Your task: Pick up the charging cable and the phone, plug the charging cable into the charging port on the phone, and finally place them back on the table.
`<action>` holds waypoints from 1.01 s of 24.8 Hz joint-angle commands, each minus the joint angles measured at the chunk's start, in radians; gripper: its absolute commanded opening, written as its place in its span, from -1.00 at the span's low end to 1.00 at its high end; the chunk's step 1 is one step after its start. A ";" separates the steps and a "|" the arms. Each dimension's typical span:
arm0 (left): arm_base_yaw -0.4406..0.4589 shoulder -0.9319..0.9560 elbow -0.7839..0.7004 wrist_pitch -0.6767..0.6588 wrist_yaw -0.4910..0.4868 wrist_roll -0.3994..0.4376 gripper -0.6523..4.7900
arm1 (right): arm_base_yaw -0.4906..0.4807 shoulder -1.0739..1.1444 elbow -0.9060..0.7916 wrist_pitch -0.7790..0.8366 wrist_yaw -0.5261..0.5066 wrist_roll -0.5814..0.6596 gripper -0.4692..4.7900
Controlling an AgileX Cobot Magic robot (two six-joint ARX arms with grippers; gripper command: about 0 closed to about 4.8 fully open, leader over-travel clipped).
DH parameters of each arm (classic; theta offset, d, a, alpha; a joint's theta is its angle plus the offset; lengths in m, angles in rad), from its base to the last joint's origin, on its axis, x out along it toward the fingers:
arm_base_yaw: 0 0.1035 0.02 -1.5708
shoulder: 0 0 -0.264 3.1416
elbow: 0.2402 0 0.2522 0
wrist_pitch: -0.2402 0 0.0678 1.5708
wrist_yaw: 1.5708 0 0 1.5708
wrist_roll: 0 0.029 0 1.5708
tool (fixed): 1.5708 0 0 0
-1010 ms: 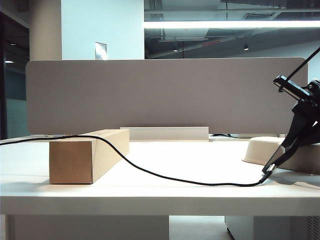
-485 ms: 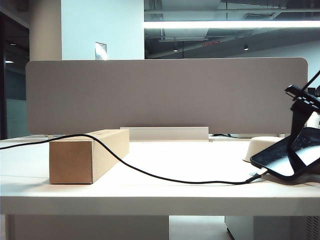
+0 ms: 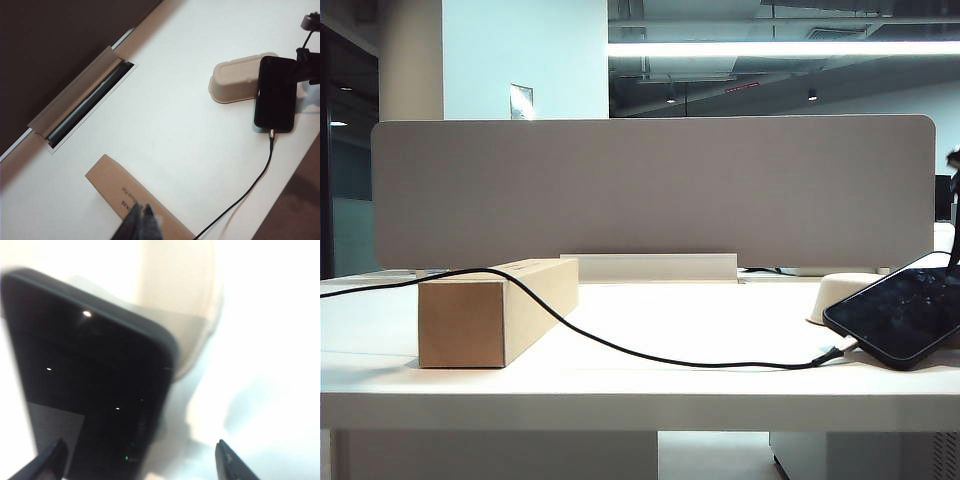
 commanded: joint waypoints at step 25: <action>-0.001 -0.148 -0.206 0.013 -0.038 -0.117 -0.78 | -0.007 -0.622 -0.064 -0.079 -0.029 -0.440 -0.85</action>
